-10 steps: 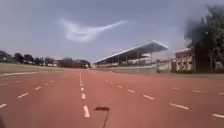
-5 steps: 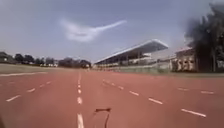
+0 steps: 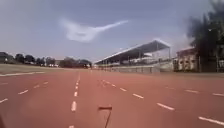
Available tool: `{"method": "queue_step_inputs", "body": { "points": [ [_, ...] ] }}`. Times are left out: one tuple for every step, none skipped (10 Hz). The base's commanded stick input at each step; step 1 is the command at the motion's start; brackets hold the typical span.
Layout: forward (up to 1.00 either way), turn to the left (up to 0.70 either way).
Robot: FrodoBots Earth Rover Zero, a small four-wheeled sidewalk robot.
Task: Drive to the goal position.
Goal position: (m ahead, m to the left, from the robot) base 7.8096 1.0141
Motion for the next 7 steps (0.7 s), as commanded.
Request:
{"method": "queue_step_inputs", "body": {
  "points": [
    [0.7, 0.0],
    [0.7, 0.0],
    [0.7, 0.0],
    [0.7, 0.0],
    [0.7, 0.0],
    [0.7, 0.0],
    [0.7, 0.0]
  ]
}}
